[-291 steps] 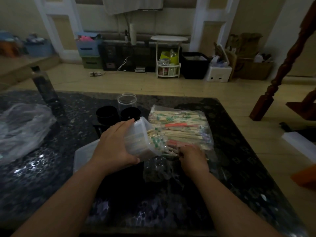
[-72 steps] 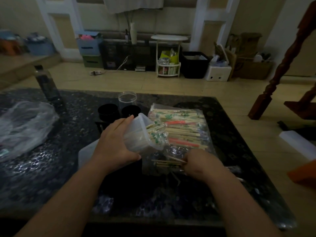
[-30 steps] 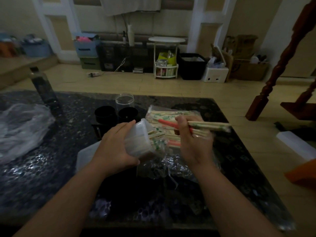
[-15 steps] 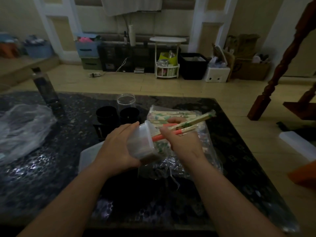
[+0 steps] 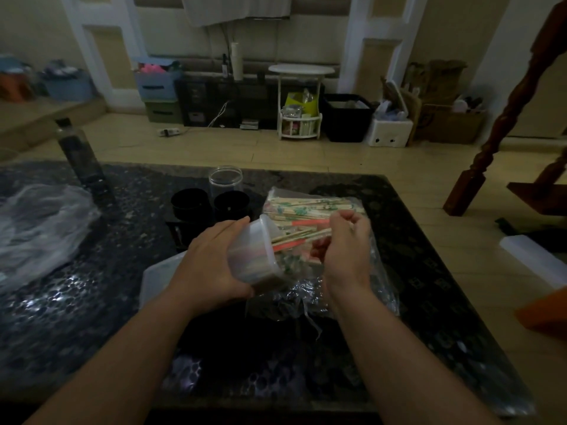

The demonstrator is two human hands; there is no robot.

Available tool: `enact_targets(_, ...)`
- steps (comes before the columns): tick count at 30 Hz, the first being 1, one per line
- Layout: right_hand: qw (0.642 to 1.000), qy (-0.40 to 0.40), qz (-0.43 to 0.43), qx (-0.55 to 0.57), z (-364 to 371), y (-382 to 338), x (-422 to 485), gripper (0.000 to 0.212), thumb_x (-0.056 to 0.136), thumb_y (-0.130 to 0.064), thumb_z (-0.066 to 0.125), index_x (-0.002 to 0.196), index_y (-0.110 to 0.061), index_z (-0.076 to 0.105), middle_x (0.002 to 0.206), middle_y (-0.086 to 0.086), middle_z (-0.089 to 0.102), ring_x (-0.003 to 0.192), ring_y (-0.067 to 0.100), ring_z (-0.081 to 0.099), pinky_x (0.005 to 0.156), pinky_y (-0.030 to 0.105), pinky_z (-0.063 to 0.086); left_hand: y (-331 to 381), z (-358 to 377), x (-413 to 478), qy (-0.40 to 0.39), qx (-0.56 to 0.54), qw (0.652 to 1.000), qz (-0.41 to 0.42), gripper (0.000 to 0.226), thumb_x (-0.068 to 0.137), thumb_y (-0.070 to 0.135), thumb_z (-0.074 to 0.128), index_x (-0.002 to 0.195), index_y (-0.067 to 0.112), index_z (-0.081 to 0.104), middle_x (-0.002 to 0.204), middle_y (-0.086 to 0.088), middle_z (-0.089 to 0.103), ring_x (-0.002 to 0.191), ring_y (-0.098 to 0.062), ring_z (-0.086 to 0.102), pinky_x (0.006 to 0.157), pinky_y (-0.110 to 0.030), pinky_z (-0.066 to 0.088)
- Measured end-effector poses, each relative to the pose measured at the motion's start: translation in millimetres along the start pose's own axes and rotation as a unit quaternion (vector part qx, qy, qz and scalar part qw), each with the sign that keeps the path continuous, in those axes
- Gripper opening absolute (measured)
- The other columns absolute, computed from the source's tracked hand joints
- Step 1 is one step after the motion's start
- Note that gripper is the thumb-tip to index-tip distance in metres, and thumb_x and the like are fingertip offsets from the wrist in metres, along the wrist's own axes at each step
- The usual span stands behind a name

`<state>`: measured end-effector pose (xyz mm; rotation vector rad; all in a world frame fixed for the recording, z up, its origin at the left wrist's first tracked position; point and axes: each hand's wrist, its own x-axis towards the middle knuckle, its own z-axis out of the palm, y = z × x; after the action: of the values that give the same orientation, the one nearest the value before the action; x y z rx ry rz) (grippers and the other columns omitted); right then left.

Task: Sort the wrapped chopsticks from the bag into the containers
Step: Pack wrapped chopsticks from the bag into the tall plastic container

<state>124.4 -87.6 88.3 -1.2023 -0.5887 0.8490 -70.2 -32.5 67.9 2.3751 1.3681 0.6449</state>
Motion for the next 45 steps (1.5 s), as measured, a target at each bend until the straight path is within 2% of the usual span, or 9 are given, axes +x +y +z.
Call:
enact_targets(5, 0.937, -0.105, -0.096, -0.319, 1.4, 13.3, -3.0, 0.019, 0.097, -0.033, 0.056, 0.114, -0.027, 0.063, 0.113, -0.008, 0.062, 0.103, 0.012, 0.059, 0.082, 0.023, 0.05, 3.5, -1.4, -1.0, -0.005, -0.007, 1.0, -0.003, 0.123, 0.036, 0.06, 0.062, 0.151, 0.031, 0.029, 0.152, 0.004, 0.033, 0.139, -0.018, 0.029, 0.108, -0.029, 0.022)
enact_targets(10, 0.939, -0.099, -0.065, -0.323, 1.7, 10.8, -2.2, 0.043, 0.102, -0.025, 0.042, 0.145, -0.023, 0.046, 0.151, -0.005, 0.042, 0.14, 0.015, 0.036, 0.115, 0.034, 0.031, 3.1, -0.8, -1.2, -0.001, -0.008, 1.0, 0.002, 0.123, 0.037, 0.065, 0.06, 0.15, 0.031, 0.03, 0.151, 0.004, 0.034, 0.138, -0.018, 0.03, 0.106, -0.026, 0.021)
enact_targets(15, 0.931, -0.213, -0.018, -0.297, 2.5, 8.6, -7.5, 0.034, 0.104, -0.023, 0.041, 0.128, -0.014, 0.063, 0.13, -0.002, 0.061, 0.109, 0.004, 0.055, 0.095, 0.026, 0.043, 3.8, -1.1, -0.6, 0.003, -0.008, 1.0, 0.002, 0.122, 0.036, 0.061, 0.063, 0.15, 0.031, 0.03, 0.15, 0.005, 0.034, 0.136, -0.015, 0.031, 0.103, -0.024, 0.021)
enact_targets(17, 0.942, -0.185, -0.023, -0.278, -0.7, 4.6, -4.6, 0.033, 0.104, -0.027, 0.04, 0.113, -0.01, 0.067, 0.102, -0.005, 0.065, 0.085, 0.006, 0.058, 0.078, 0.027, 0.047, 3.5, -1.9, -0.6, 0.002, -0.01, 1.0, -0.001, 0.123, 0.036, 0.06, 0.066, 0.151, 0.032, 0.029, 0.151, 0.005, 0.034, 0.137, -0.016, 0.03, 0.103, -0.026, 0.023)
enact_targets(20, 0.941, -0.105, -0.043, -0.319, -11.0, 4.4, 10.6, 0.021, 0.099, -0.025, 0.048, 0.093, -0.019, 0.067, 0.09, -0.004, 0.064, 0.089, 0.018, 0.061, 0.081, 0.035, 0.05, 0.8, -2.6, 0.5, 0.007, -0.009, 1.0, -0.011, 0.125, 0.036, 0.06, 0.07, 0.151, 0.033, 0.028, 0.153, 0.005, 0.032, 0.139, -0.017, 0.029, 0.107, -0.031, 0.025)
enact_targets(28, 0.764, -0.154, 0.029, -0.626, -45.5, 23.1, 36.9, 0.017, 0.082, -0.017, 0.066, 0.071, -0.019, 0.054, 0.076, 0.002, 0.06, 0.076, 0.022, 0.058, 0.062, 0.029, 0.044, -0.2, -2.3, 2.0, 0.025, -0.008, 0.999, -0.028, 0.126, 0.037, 0.05, 0.079, 0.151, 0.03, 0.031, 0.152, 0.004, 0.035, 0.138, -0.018, 0.031, 0.108, -0.034, 0.028)
enact_targets(34, 0.638, -0.165, 0.129, -0.741, -52.3, 44.1, 26.8, 0.039, 0.084, -0.042, 0.062, 0.113, -0.017, 0.069, 0.119, 0.007, 0.067, 0.104, 0.025, 0.065, 0.089, 0.033, 0.052, 0.1, -1.5, 2.3, 0.023, -0.004, 0.999, -0.028, 0.126, 0.036, 0.051, 0.079, 0.151, 0.028, 0.031, 0.152, 0.004, 0.035, 0.137, -0.018, 0.032, 0.109, -0.034, 0.028)
enact_targets(40, 0.665, -0.133, 0.17, -0.714, -54.5, 55.0, 24.1, 0.062, 0.098, -0.062, 0.035, 0.126, -0.014, 0.062, 0.137, 0.011, 0.057, 0.123, 0.03, 0.056, 0.097, 0.041, 0.044, 0.5, -2.3, 2.3, 0.019, -0.008, 0.999, -0.031, 0.127, 0.034, 0.056, 0.074, 0.151, 0.028, 0.031, 0.151, 0.002, 0.035, 0.137, -0.019, 0.032, 0.108, -0.034, 0.028)
enact_targets(45, 0.781, -0.118, 0.08, -0.608, -55.2, 69.6, 36.1, 0.056, 0.101, -0.052, 0.038, 0.147, -0.021, 0.032, 0.143, 0.013, 0.051, 0.128, 0.034, 0.05, 0.102, 0.042, 0.042, -3.0, -2.0, 4.9, 0.023, -0.008, 0.999, -0.03, 0.13, 0.03, 0.065, 0.065, 0.151, 0.028, 0.031, 0.151, 0.003, 0.035, 0.137, -0.017, 0.033, 0.108, -0.034, 0.027)
